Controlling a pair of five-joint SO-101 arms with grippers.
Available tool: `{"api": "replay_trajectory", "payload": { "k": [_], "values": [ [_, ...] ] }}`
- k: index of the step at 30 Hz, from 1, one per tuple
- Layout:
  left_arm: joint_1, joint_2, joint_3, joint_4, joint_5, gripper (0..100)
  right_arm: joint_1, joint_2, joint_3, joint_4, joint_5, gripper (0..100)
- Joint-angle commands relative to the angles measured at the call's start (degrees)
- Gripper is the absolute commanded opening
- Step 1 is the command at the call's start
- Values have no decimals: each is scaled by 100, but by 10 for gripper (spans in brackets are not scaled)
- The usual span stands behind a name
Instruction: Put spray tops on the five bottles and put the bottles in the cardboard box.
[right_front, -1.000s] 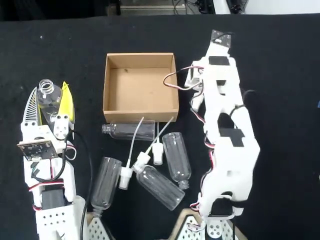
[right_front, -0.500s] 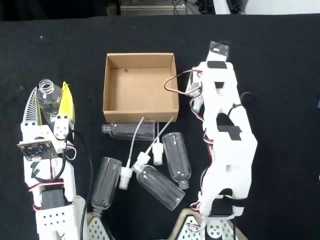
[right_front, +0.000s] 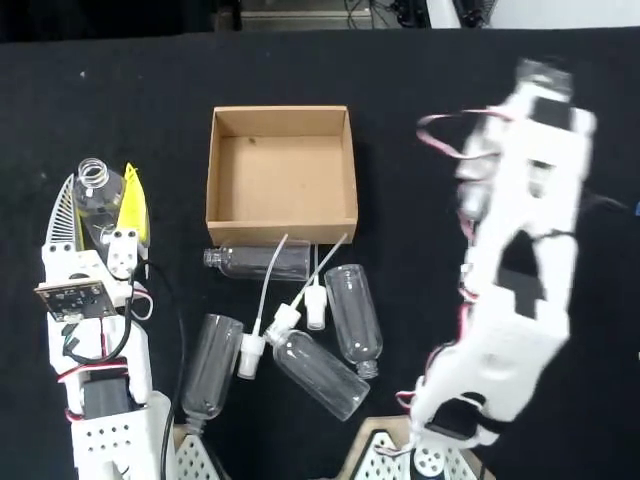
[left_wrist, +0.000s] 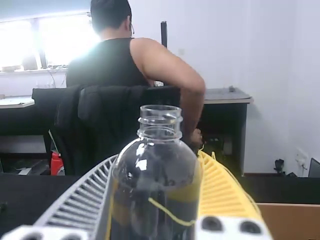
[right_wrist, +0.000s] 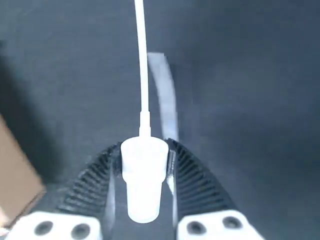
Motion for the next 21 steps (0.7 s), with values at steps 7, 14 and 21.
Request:
{"api": "replay_trajectory", "payload": {
  "k": [7, 14, 21],
  "values": [
    [48, -26, 119, -149, 53, 30, 1873, -1684, 2290, -721, 1037, 11],
    [48, -26, 119, -149, 53, 30, 2338, -2545, 4286, -1758, 791, 38],
    [48, -26, 119, -149, 53, 30, 1785, -2607, 4470, -1468, 325, 325]
  ]
}}
